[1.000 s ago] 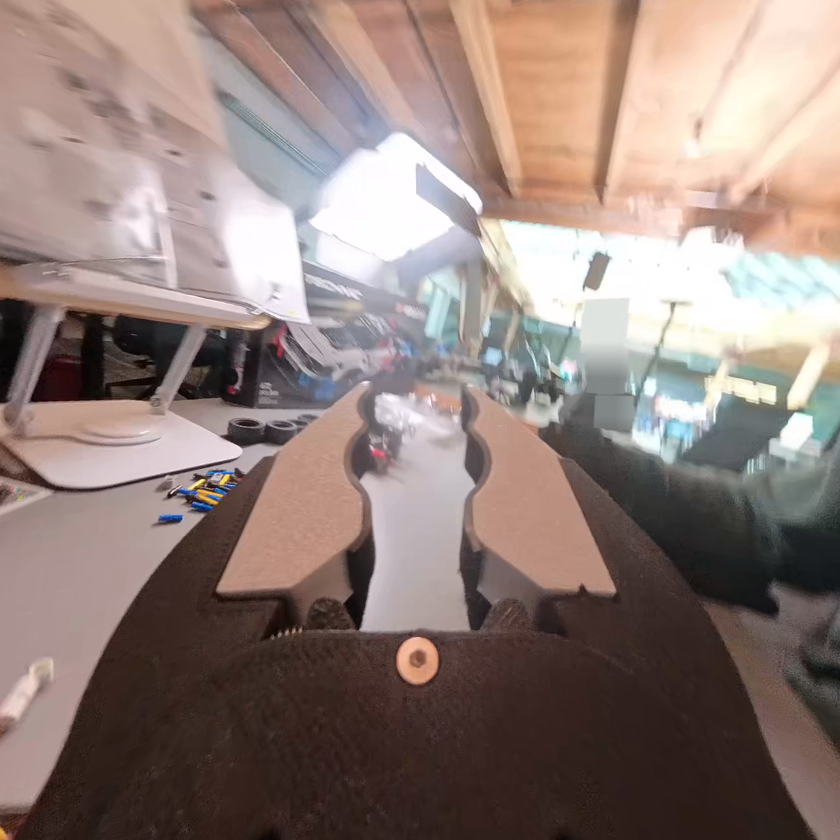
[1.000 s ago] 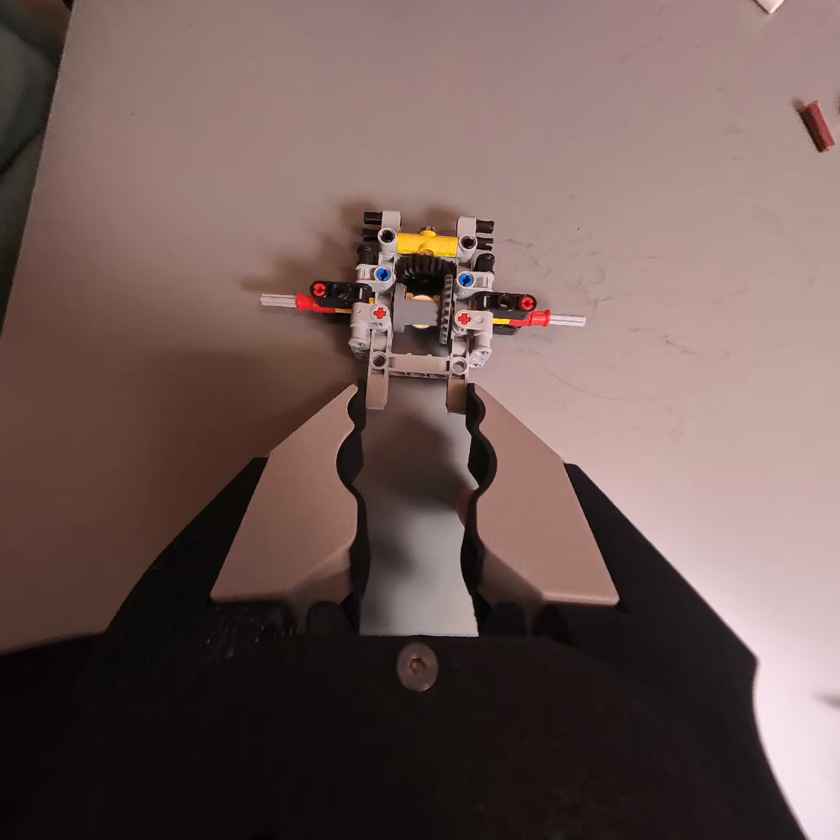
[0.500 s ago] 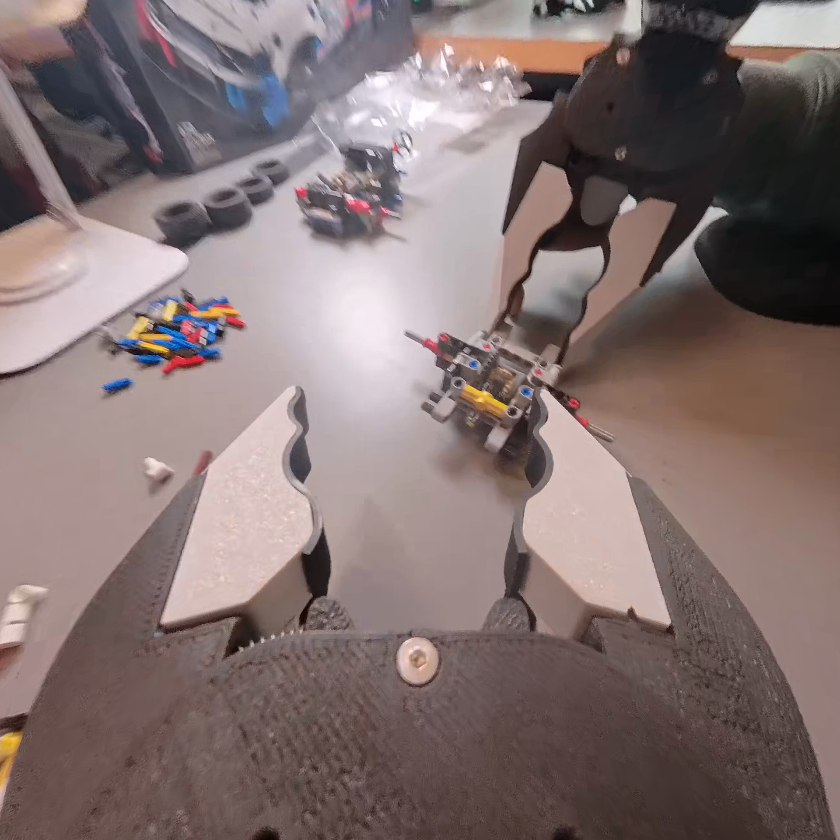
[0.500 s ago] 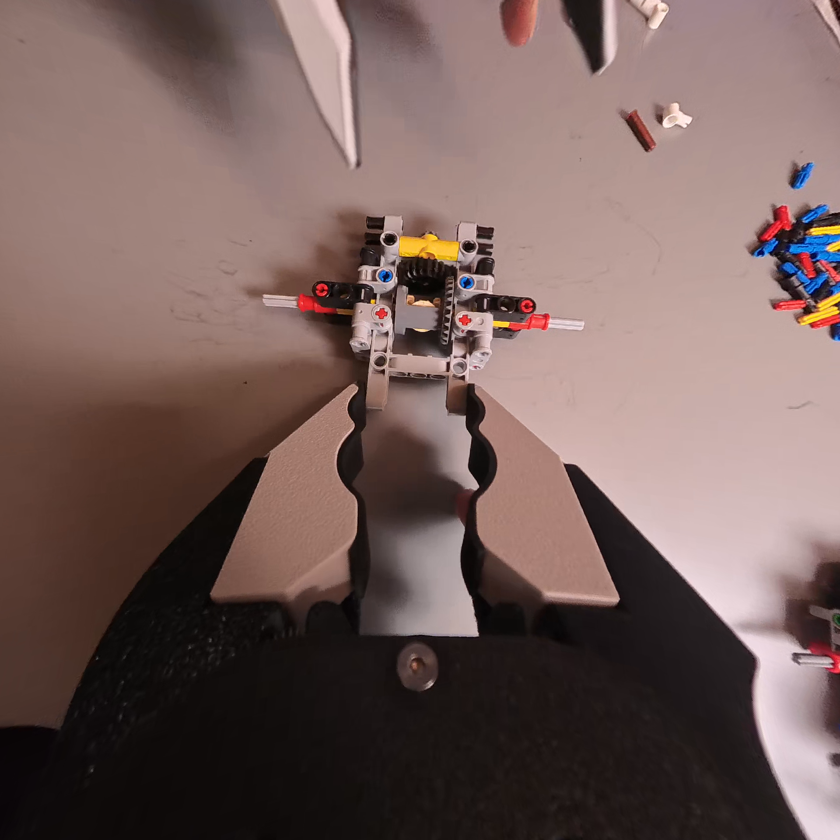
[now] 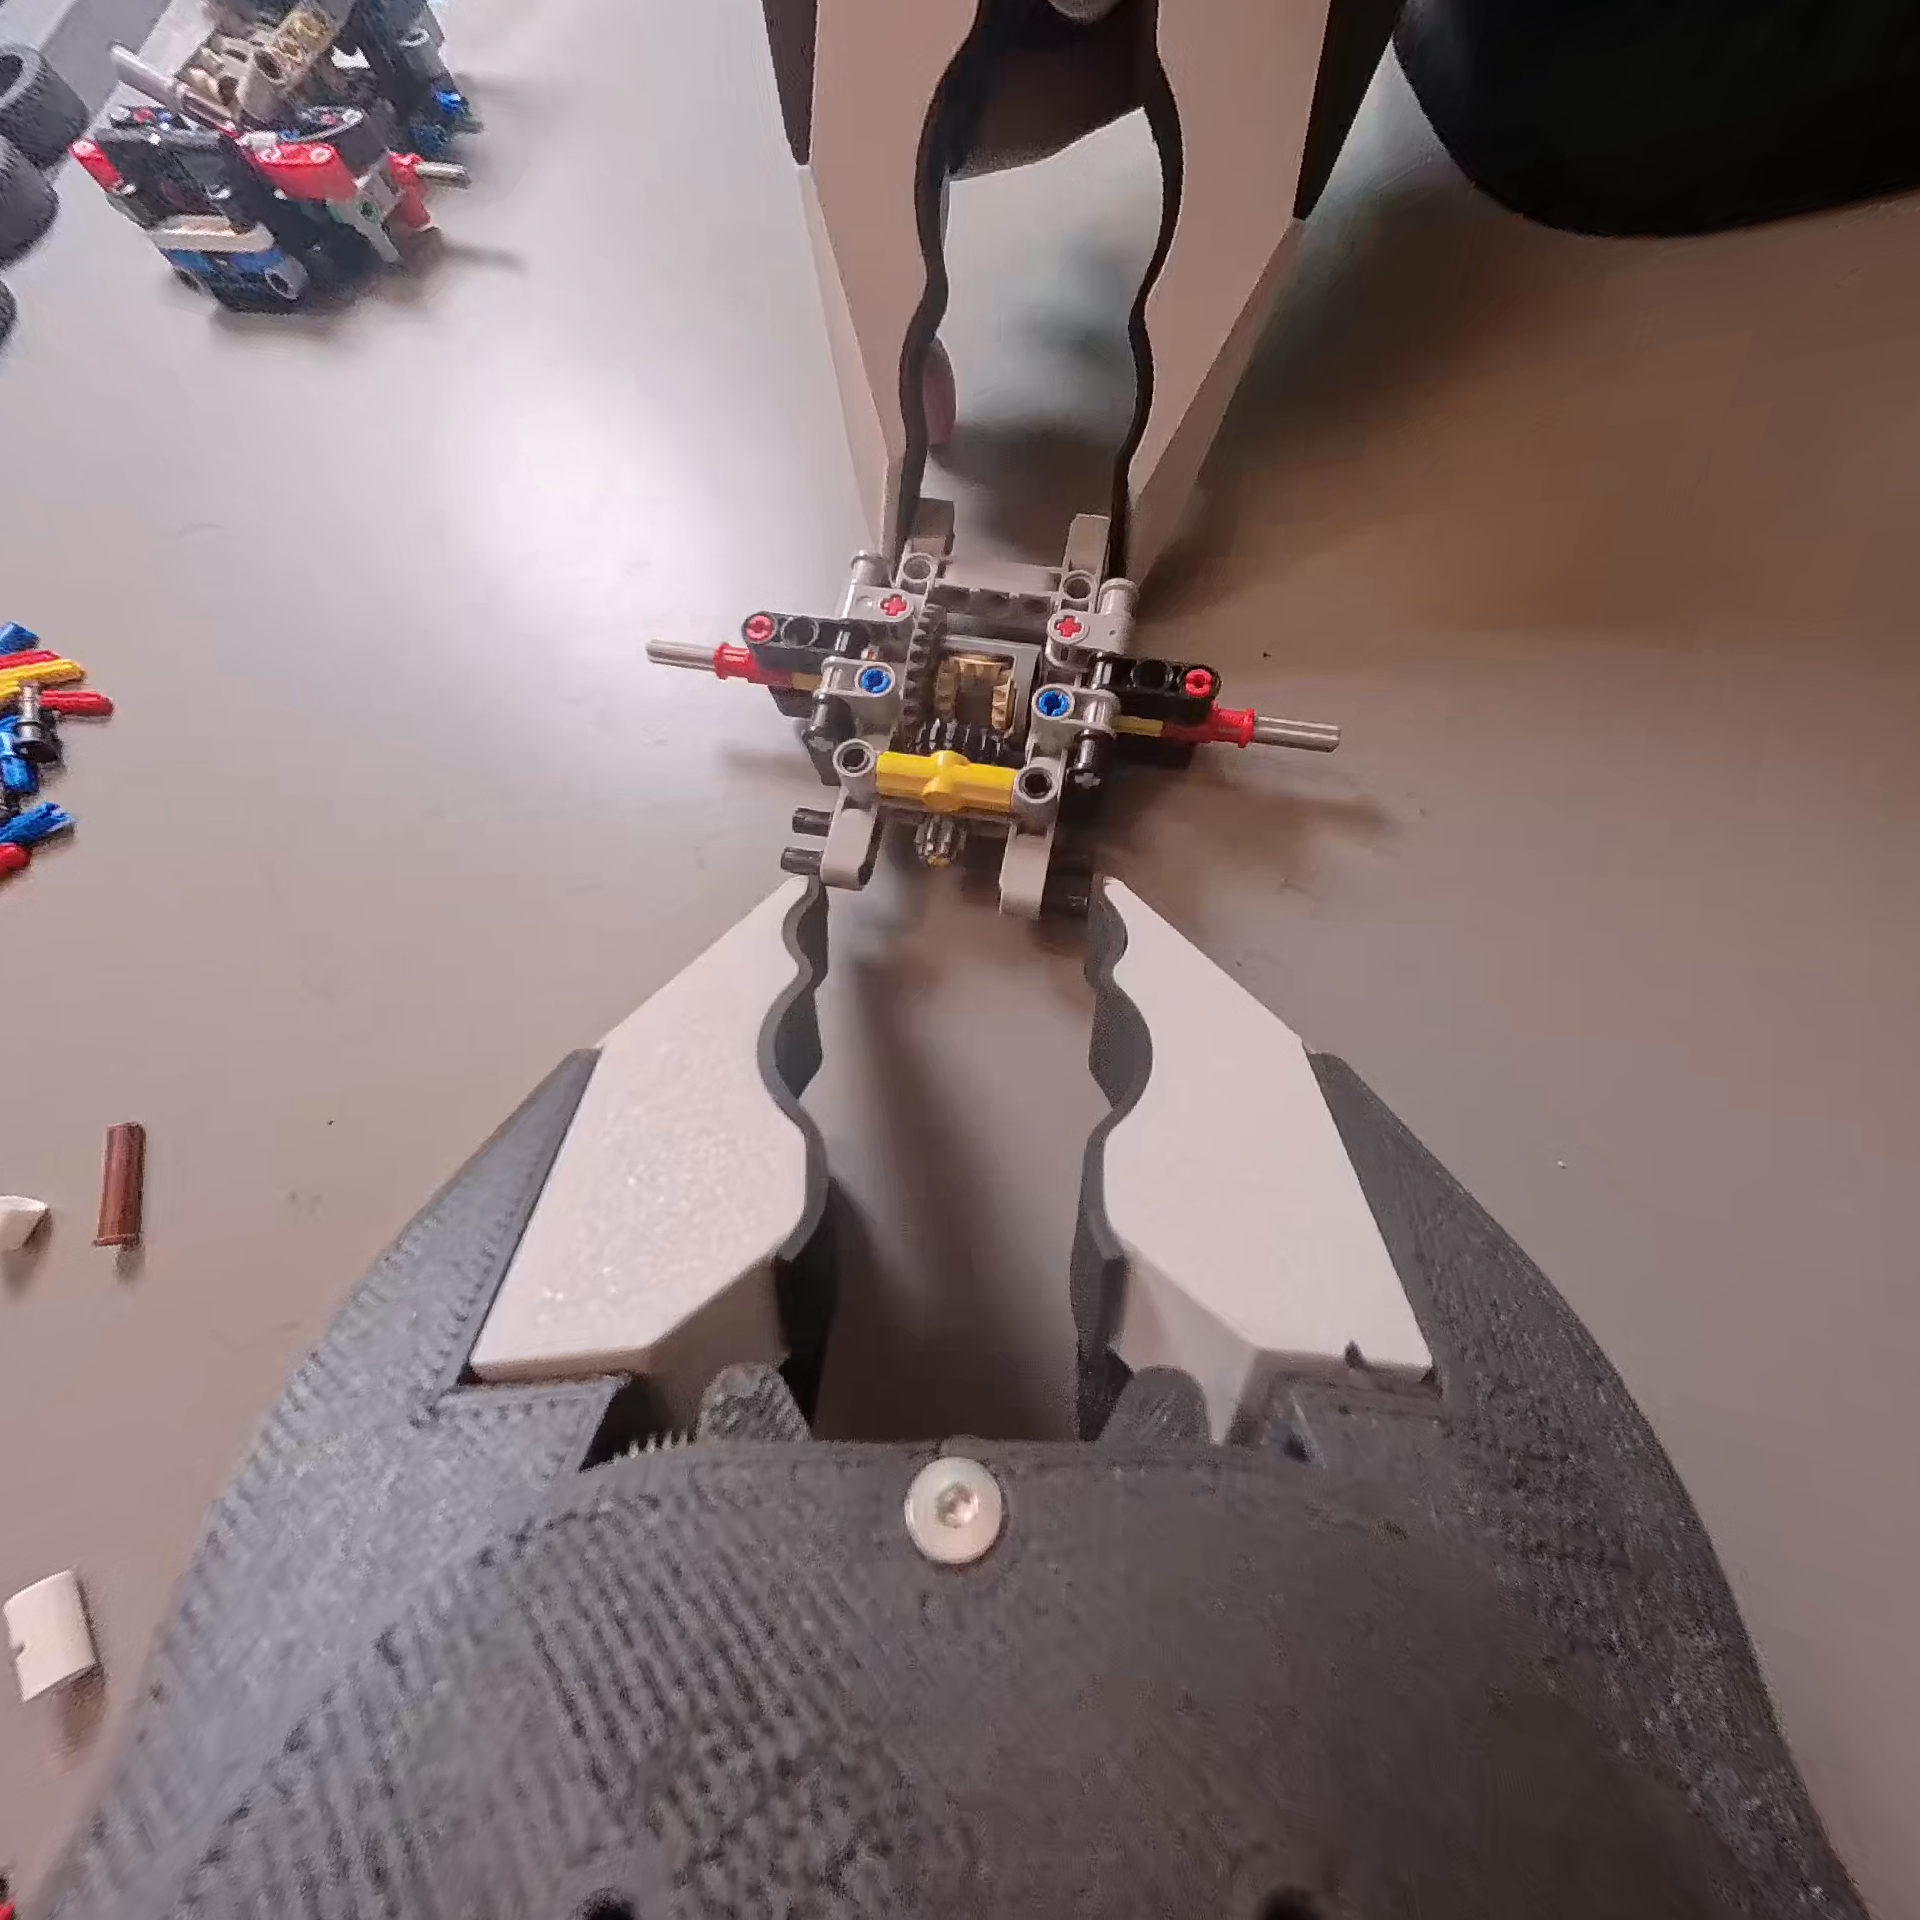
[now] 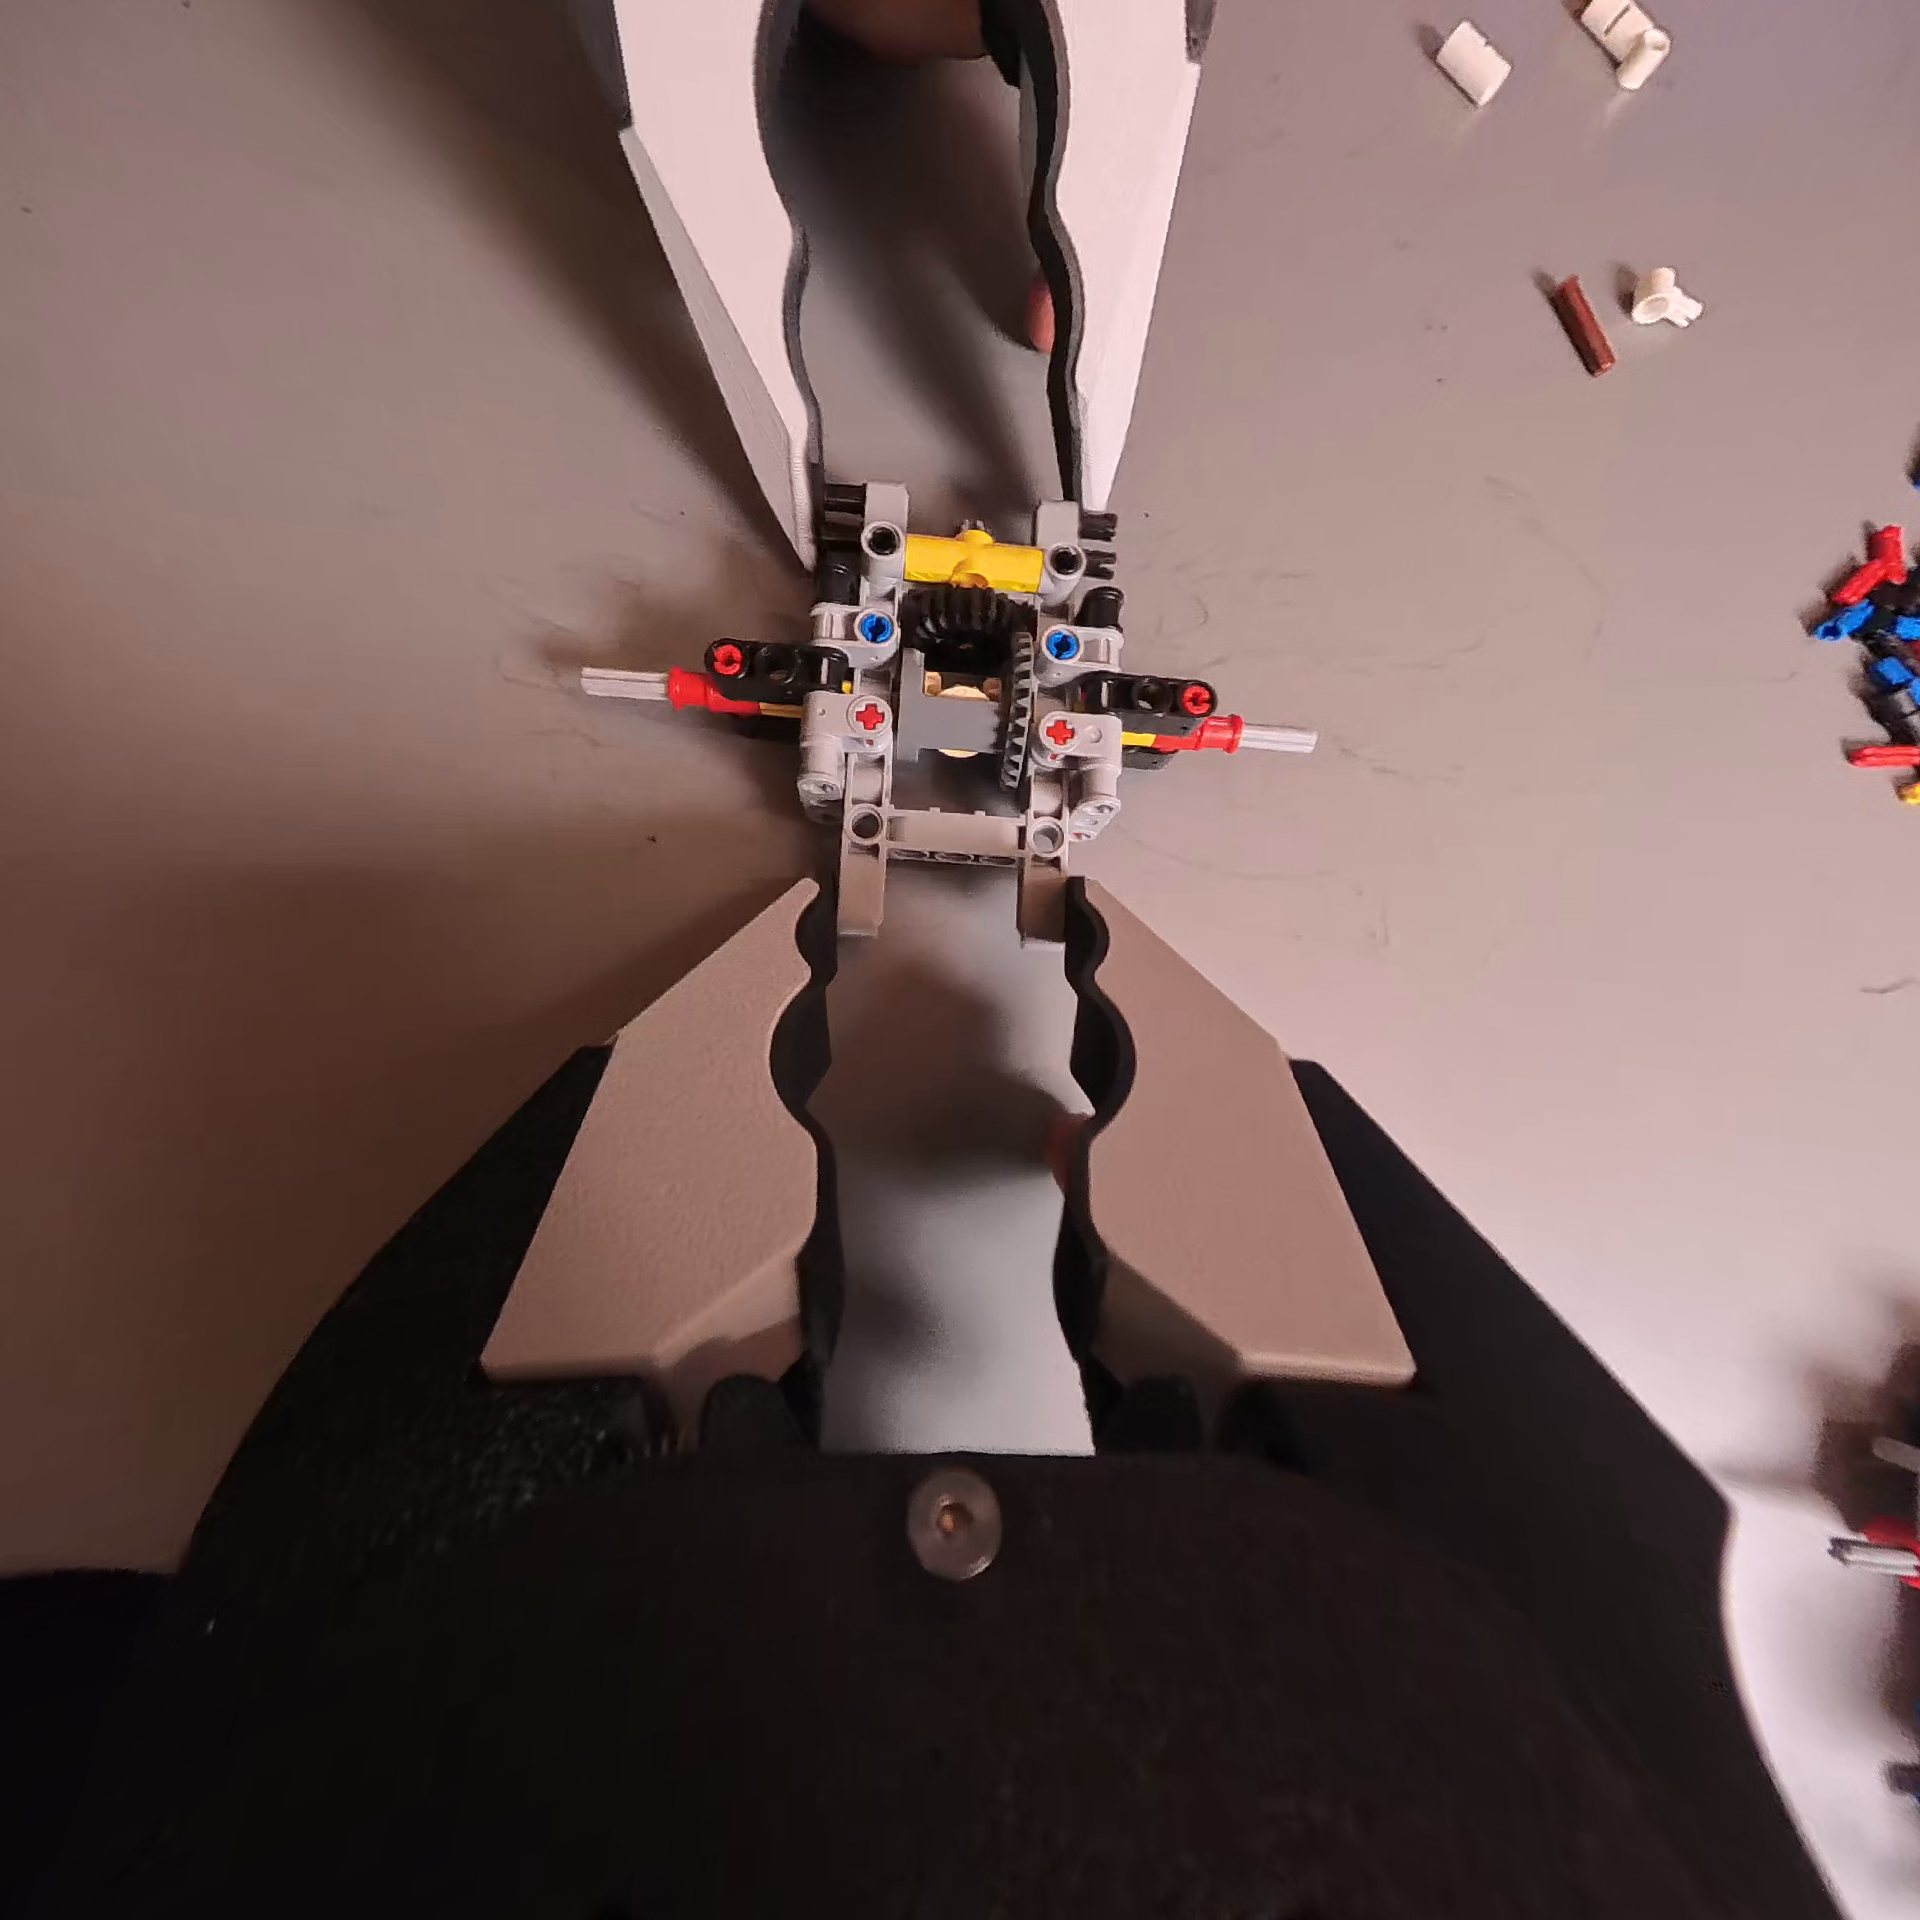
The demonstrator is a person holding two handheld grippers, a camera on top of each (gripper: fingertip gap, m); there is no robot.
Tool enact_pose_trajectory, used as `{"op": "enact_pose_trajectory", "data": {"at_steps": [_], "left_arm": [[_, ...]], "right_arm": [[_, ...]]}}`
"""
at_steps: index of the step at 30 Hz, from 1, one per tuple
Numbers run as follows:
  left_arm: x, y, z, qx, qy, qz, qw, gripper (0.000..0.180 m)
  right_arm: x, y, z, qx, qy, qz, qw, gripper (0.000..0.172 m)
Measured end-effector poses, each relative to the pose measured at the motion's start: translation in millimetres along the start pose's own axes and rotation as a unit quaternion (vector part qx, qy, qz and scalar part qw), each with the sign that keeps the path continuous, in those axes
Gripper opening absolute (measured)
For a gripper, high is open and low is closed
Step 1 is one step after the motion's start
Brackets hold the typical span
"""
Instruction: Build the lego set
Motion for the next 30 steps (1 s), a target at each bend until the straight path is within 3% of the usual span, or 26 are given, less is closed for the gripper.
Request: {"op": "enact_pose_trajectory", "data": {"at_steps": [1, 8, 14, 17, 21, 26, 30], "left_arm": [[0, 0, 0, 0.001, -0.006, 0.0, 1.0, 0.049], [2, -2, -9, -0.002, -0.046, 0.011, 0.999, 0.049], [34, -25, -25, 0.051, -0.058, 0.163, 0.984, 0.063], [73, -35, -56, 0.055, -0.151, 0.25, 0.955, 0.062], [151, -47, -125, 0.042, -0.331, 0.298, 0.894, 0.039], [235, -62, -221, 0.119, -0.419, 0.354, 0.828, 0.018], [264, -69, -291, 0.135, -0.466, 0.346, 0.803, 0.01]], "right_arm": [[0, 0, 2, -0.003, 0.006, -0.001, 1.0, 0.043], [-3, 3, 15, -0.026, 0.047, 0.011, 0.999, 0.045], [1, 0, 23, -0.057, 0.057, 0.034, 0.996, 0.063], [20, -20, 38, -0.119, 0.075, 0.132, 0.981, 0.067], [54, -35, 81, -0.232, 0.175, 0.26, 0.921, 0.05], [72, -23, 99, -0.271, 0.286, 0.283, 0.874, 0.026], [79, -18, 94, -0.269, 0.323, 0.284, 0.862, 0.009]]}}
Point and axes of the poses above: each gripper's, where its closed fingertips meet, x back along the fingers, y out of its underside, z = x × y across the jaws, the point moved 4 cm from there along x, back along the fingers, and after that the axes turned 9 degrees about y, right-handed, at the moved point
